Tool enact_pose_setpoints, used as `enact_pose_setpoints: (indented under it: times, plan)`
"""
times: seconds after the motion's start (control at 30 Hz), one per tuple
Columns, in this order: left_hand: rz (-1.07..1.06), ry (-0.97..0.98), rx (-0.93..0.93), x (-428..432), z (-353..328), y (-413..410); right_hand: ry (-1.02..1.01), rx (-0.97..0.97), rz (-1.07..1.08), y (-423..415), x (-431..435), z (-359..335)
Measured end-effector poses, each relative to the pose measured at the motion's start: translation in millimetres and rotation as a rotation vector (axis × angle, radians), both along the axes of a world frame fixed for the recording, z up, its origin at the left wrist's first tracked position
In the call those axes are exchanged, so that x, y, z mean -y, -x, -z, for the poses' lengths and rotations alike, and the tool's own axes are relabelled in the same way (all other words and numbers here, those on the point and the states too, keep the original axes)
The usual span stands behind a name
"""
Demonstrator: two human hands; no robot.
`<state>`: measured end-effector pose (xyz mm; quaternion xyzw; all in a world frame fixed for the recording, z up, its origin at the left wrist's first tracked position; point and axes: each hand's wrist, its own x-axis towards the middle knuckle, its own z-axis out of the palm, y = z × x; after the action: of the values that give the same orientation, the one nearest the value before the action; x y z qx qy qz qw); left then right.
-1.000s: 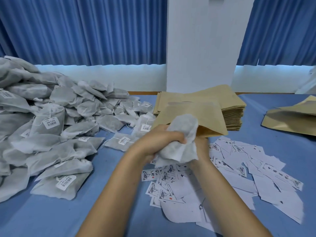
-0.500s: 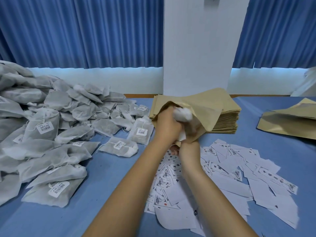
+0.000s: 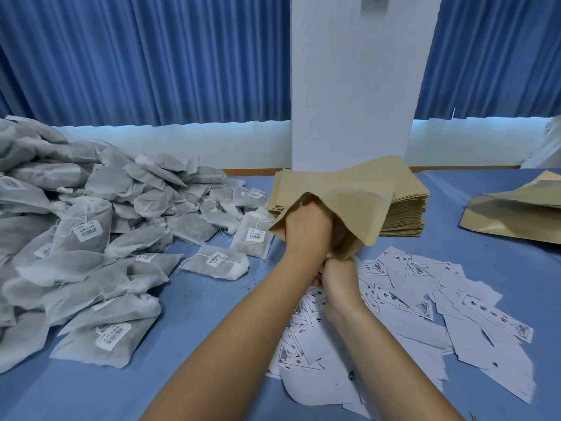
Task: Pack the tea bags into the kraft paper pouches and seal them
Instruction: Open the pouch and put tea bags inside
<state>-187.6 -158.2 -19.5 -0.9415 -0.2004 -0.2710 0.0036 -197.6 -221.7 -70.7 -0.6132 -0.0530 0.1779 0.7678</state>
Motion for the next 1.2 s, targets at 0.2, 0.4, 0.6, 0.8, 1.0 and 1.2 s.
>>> enact_pose_setpoints:
  times: [0.2, 0.4, 0.6, 0.8, 1.0, 1.2]
  plan:
    - [0.464, -0.241, 0.067, -13.7, 6.0, 9.8, -0.084, -0.067, -0.043, -4.1, 6.9, -5.5]
    - [0.065, 0.383, 0.925, -63.3, 42.5, 37.5, -0.106, -0.112, -0.042, -11.0, 7.5, -10.6]
    - [-0.303, 0.382, -0.235, -89.7, 92.5, 26.8, -0.068, -0.112, -0.02, -14.5, 6.8, -7.4]
    - [-0.317, 0.235, -0.124, -81.3, 89.4, 38.0, -0.073, -0.18, -0.018, -20.8, 12.9, -8.3]
    - [-0.701, 0.159, -0.322, -91.5, 83.2, 61.5, -0.093, -0.191, -0.006, -15.6, 11.7, -10.2]
    - [-0.676, 0.175, -0.189, -102.6, 68.9, 57.6, -0.084, -0.214, -0.01, -15.1, 13.3, -12.0]
